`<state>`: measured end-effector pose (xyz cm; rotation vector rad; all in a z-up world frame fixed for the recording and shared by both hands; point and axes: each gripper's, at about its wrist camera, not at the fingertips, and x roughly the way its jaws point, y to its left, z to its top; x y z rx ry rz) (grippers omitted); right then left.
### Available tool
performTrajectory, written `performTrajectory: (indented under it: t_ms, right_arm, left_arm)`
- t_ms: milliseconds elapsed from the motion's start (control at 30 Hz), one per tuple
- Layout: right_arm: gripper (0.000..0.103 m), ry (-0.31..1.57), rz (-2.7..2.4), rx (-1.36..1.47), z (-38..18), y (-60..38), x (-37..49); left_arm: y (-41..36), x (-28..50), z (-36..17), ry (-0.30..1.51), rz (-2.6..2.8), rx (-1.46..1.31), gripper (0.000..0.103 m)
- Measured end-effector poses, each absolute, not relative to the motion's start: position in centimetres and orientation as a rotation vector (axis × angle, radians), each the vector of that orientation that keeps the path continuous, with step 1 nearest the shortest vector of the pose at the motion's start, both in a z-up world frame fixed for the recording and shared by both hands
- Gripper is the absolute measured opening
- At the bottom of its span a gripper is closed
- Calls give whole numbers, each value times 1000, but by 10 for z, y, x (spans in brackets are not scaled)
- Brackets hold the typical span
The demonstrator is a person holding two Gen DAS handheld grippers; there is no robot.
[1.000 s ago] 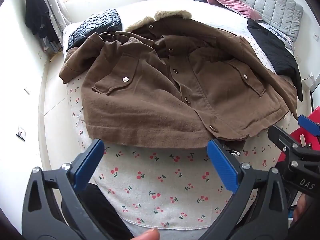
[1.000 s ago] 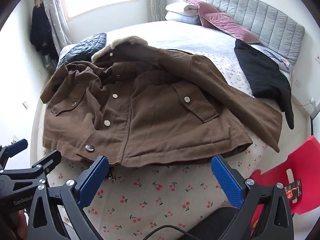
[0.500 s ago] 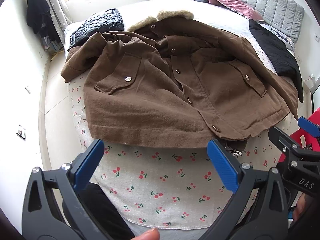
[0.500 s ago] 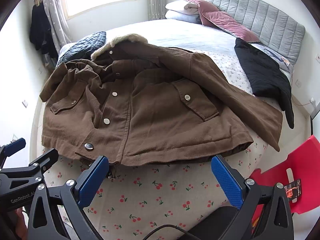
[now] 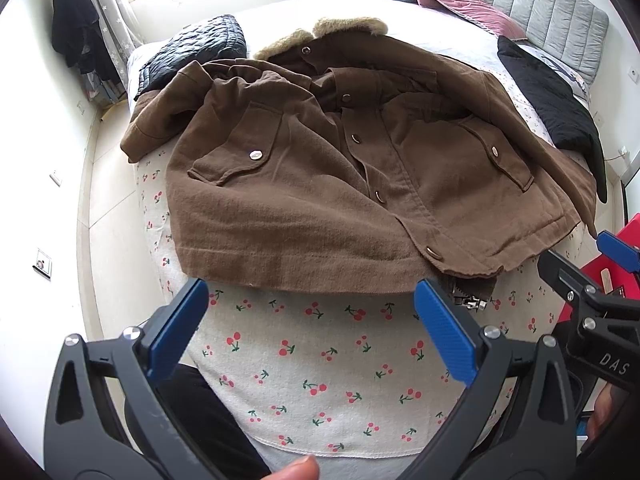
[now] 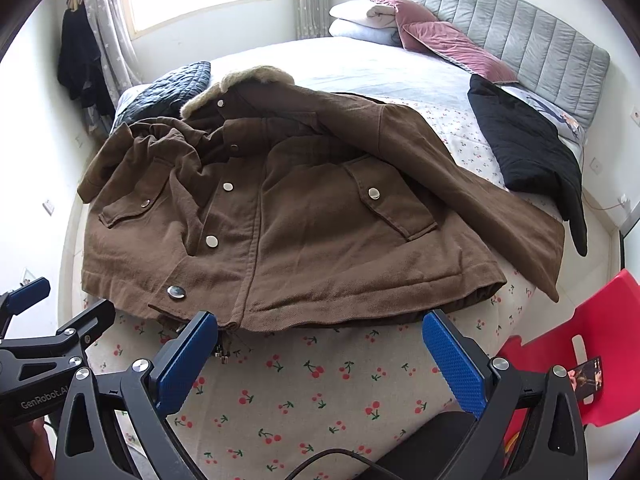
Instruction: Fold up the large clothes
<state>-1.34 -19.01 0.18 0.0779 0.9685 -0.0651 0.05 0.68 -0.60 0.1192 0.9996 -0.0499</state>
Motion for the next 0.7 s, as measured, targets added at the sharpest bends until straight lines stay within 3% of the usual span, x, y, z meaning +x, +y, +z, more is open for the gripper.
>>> performTrajectory:
  t_ms: [700]
  right_arm:
    - [103, 968, -70, 79, 2, -190, -13]
  left_arm:
    - [6, 1, -6, 1002, -51, 124, 102]
